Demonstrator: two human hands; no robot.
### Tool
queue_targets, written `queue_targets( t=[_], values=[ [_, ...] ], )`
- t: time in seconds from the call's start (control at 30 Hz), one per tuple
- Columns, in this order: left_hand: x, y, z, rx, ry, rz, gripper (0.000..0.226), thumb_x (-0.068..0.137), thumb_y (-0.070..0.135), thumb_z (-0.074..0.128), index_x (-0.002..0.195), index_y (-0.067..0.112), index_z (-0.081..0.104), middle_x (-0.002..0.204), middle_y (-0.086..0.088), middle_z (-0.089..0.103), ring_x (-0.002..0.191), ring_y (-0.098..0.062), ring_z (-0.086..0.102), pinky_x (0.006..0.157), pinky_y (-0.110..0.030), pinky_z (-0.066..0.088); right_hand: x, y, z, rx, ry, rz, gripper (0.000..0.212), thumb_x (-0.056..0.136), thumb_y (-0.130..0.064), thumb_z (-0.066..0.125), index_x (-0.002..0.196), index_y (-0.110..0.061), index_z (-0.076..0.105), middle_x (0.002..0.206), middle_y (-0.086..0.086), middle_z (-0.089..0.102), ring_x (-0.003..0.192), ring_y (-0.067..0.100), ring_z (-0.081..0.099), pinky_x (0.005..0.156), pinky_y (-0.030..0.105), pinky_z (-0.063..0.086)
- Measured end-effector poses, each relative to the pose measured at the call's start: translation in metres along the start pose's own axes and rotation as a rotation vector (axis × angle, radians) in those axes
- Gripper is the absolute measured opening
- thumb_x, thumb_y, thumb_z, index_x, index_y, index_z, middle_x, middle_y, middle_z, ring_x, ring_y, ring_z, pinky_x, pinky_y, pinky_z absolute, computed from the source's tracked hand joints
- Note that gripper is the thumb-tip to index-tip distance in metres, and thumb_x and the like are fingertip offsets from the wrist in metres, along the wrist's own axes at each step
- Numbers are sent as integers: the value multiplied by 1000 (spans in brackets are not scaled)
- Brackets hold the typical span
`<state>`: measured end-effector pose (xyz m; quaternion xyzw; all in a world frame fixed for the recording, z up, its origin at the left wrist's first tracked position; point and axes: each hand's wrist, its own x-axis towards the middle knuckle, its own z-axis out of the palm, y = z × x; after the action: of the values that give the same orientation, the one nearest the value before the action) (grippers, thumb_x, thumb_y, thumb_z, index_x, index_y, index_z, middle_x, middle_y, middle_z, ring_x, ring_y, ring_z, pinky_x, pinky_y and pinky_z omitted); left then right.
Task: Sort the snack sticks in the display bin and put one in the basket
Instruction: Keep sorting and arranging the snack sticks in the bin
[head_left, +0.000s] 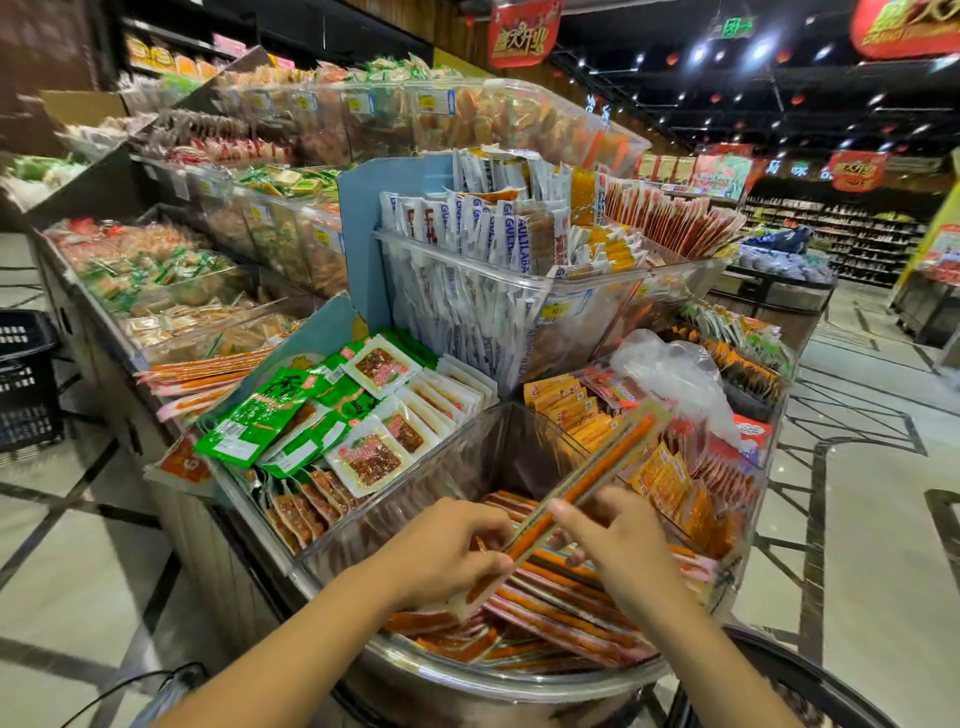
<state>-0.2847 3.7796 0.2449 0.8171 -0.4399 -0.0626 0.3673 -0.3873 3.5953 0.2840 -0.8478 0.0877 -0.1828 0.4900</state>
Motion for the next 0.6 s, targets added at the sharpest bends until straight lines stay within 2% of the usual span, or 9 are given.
queue_targets(
  t=[0.1, 0.2, 0.27, 0.37, 0.43, 0.53, 0.6],
  values=[
    [-1, 3, -1, -36, 21, -6, 5, 89, 29, 73, 89, 26, 69, 78, 15, 66, 72, 3, 60, 75, -28, 52, 2, 9, 11, -118, -91, -11, 19, 94, -28, 69, 83, -14, 75, 71, 2, 74, 68, 17, 72, 67, 47, 60],
    [-1, 1, 0, -93, -15, -63, 14, 82, 25, 80, 87, 33, 69, 80, 13, 70, 77, -1, 67, 76, -28, 58, 6, 10, 13, -121, -40, -17, 20, 97, -23, 66, 83, -10, 72, 70, 4, 74, 67, 16, 72, 66, 47, 61],
    [-1, 1, 1, -94, -71, -120, 16, 79, 20, 84, 85, 26, 70, 80, 5, 72, 73, -8, 71, 75, -38, 62, 9, 9, 9, -92, 6, -20, 20, 98, -19, 64, 83, -7, 70, 68, 5, 73, 65, 18, 72, 66, 47, 61],
    [-2, 4, 0, -143, -95, -163, 11, 84, 13, 80, 80, 13, 70, 75, -3, 73, 66, -11, 72, 69, -36, 63, 11, 6, 0, -60, 52, -9, 23, 97, -21, 66, 79, -7, 69, 67, 5, 73, 64, 18, 72, 67, 49, 61],
    [-2, 6, -1, -200, -74, -186, 11, 88, 10, 76, 81, 8, 68, 73, -8, 73, 66, -18, 74, 68, -41, 63, 10, 4, -4, -160, 93, -25, 30, 93, -31, 70, 69, -14, 69, 61, 1, 70, 59, 12, 69, 66, 44, 61],
    [-3, 5, -3, -214, 0, -184, 9, 89, 7, 74, 83, 7, 68, 70, -8, 72, 64, -21, 74, 69, -44, 63, 5, 2, -8, -475, 202, -239, 41, 87, -45, 73, 55, -24, 58, 50, -5, 56, 51, 9, 56, 56, 34, 49],
    [-2, 6, -5, -182, 40, -160, 10, 88, 8, 75, 82, 10, 69, 70, -4, 70, 63, -18, 72, 68, -38, 63, 1, -3, -9, -625, 227, -496, 28, 85, -36, 77, 67, -25, 59, 62, -13, 54, 54, 7, 52, 49, 28, 44]
  ],
)
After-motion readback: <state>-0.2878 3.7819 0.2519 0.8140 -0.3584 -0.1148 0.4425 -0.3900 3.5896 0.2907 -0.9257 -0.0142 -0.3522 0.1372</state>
